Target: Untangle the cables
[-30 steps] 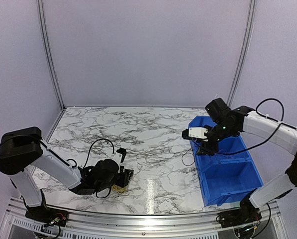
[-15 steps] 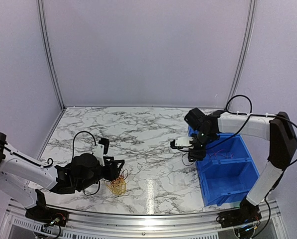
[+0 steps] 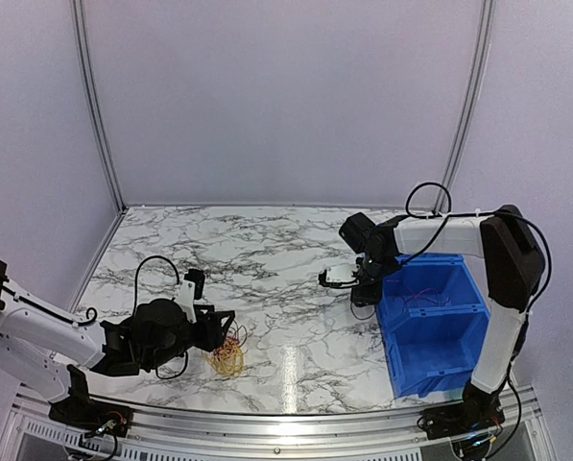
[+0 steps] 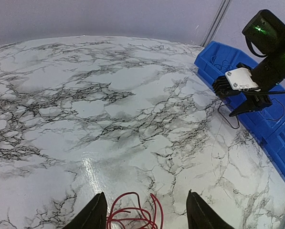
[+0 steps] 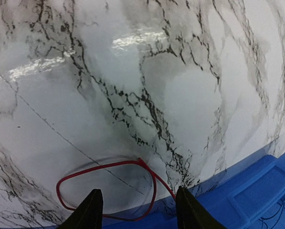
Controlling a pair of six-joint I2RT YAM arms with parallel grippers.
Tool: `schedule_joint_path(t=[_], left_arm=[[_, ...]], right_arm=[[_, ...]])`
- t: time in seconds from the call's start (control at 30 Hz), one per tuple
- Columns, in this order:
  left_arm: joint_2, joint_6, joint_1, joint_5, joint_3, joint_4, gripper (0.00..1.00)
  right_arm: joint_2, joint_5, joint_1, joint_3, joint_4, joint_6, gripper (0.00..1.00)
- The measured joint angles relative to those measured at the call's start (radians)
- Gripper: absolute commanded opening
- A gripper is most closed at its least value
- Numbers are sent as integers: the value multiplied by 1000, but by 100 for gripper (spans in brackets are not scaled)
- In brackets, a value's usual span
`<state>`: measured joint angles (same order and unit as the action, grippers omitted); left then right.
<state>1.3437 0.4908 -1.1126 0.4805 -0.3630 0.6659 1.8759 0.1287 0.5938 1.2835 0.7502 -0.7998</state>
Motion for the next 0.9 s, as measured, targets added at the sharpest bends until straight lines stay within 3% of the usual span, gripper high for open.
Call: schedule_joint_path(t=[0.07,0.27,0.3,0.5,0.67,0.77,0.83,0.9], left_arm=[[-6,2,0,0,6,-1,59],[-8,5,0,2,13,-2,59],[-8,5,0,3,13,-2,59],[3,4,0,11,13,-2,59],[24,-2,0,15,10,-2,59],[40,-5,0,19,2,-3,59],[51,-5,0,19,-3,-3,59],[65,-6,0,18,-11,-4,59]], right_arm=[[23,16,0,14,-6,1,45],[79,16,0,48,23,6,1],[81,11,0,55,32,6,0],[51,-14,0,109,102,10,0],[-138,-33,0,127,156,10,0],[-275,-45,0,132,170,10,33],[-345,-54,0,125,171,5,41],[-385,-55,3,98,166,-6,43]])
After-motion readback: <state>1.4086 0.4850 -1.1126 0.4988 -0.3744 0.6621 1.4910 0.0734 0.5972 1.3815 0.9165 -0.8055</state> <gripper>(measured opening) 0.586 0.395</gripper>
